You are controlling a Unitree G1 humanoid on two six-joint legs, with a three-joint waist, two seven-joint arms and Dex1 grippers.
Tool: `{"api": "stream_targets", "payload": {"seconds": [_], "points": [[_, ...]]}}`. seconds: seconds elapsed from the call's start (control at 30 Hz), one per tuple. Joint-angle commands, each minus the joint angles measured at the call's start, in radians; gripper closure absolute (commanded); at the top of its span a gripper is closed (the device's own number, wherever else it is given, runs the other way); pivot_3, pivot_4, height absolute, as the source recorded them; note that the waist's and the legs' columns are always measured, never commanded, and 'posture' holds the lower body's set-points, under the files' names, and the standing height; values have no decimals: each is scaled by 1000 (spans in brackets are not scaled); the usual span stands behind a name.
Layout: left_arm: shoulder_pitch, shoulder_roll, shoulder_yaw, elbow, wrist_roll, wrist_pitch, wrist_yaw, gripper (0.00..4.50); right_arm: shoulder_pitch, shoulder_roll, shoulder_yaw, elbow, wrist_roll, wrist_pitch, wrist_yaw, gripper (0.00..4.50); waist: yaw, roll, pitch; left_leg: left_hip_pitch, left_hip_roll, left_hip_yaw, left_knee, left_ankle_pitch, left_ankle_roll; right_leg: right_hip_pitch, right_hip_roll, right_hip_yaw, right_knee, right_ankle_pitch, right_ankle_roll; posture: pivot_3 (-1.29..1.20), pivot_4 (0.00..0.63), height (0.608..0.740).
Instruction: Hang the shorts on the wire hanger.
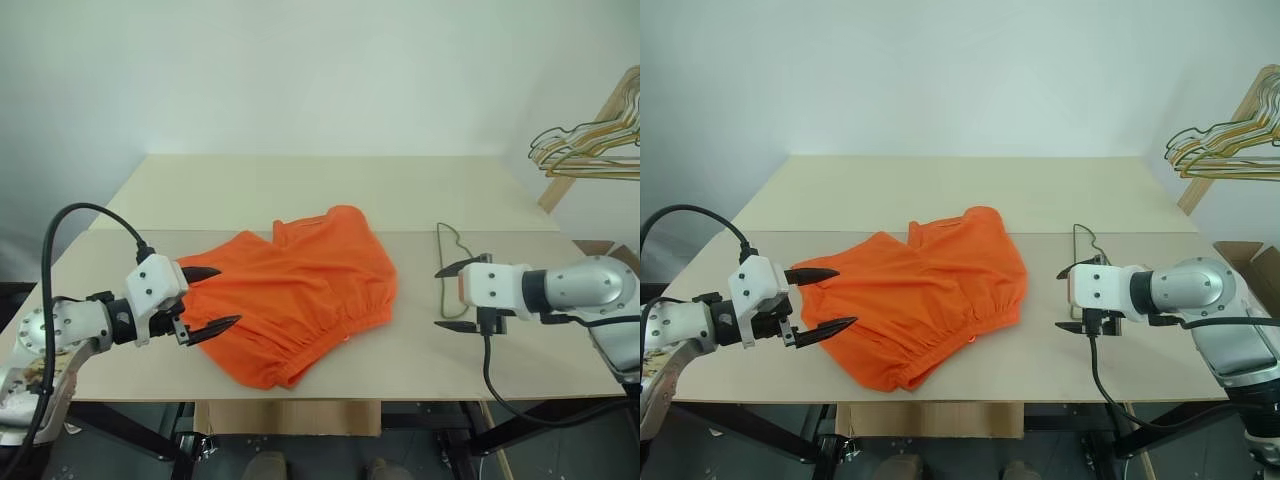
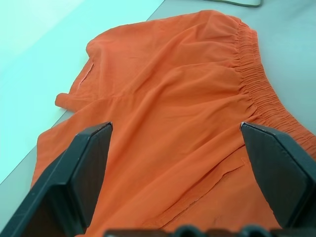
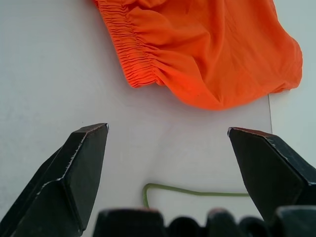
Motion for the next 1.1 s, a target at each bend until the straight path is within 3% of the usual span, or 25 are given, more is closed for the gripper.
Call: {"api": "stream_targets", "payload": {"seconds": [0.03, 0.33, 0.6, 0.9, 1.1], "points": [[-12, 9, 32, -32, -38, 3, -2, 0, -27, -7, -20, -12, 0, 3, -8, 29, 0, 0, 0, 0, 0, 0, 0, 0, 0, 0, 0, 0, 0, 0, 0, 180, 0, 740], [-9, 19, 16, -28, -34, 6, 22, 0, -35, 18, -16, -32, 24, 0, -7, 29, 0, 0, 0, 0, 0, 0, 0, 0, 0, 0, 0, 0, 0, 0, 0, 168, 0, 740], [20, 73, -29, 9, 36, -1, 7, 0, -42, 162, 38, -159, 88, 83, -43, 29, -8, 0, 0, 0, 0, 0, 0, 0, 0, 0, 0, 0, 0, 0, 0, 119, 0, 740], [-4, 129, -66, 79, 69, -15, -70, 0, -2, 332, 222, -321, 118, 189, -88, 29, -16, 0, 0, 0, 1, 1, 0, 0, 0, 0, 0, 0, 0, 0, 0, 75, 0, 740], [-67, 167, -114, 181, 120, -55, -111, 0, -101, 446, 416, -255, 73, 218, -52, 29, -40, 0, 0, 1, 1, 1, 0, 0, 0, 0, 1, 0, 1, 0, 0, 32, 0, 740]]}}
